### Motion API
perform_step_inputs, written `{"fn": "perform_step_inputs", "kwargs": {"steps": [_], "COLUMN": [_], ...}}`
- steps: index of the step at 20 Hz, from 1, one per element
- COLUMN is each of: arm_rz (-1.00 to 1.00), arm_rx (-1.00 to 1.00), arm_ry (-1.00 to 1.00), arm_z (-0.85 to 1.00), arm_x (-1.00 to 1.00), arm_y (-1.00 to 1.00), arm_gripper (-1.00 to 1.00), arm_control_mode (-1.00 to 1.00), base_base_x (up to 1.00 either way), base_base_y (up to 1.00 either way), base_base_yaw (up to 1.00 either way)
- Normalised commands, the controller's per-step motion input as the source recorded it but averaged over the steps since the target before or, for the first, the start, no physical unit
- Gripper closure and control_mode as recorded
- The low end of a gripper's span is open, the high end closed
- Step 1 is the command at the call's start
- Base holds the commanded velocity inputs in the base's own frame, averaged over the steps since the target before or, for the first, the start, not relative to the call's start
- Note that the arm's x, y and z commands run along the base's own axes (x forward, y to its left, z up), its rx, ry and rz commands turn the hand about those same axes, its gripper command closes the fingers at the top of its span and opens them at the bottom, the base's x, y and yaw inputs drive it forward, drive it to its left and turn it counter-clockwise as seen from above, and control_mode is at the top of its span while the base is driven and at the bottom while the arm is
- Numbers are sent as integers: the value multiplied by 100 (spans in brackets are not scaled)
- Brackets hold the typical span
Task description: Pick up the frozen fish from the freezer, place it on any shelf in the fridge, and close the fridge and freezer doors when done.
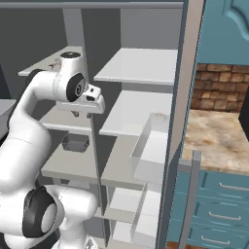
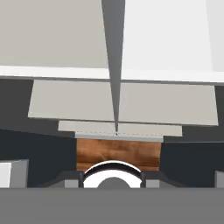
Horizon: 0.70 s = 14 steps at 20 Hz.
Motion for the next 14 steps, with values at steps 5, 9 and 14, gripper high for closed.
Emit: {"fn": "perform_step_inputs", "kwargs": {"steps": [5,9,14], "arm_rz": [0,0,-1], "arm_rx": [0,1,1], "arm_ry": [0,0,-2], "arm_z": [-3,-8,-3], "arm_x": [-56,-87,-70], "arm_y": [1,4,0], "arm_gripper": [-100,-100,-100], "arm_control_mode": [-100,-100,-100], "base_base_x": [0,0,0], "base_base_y": [0,0,0], "base_base_yaw": [0,0,0]}}
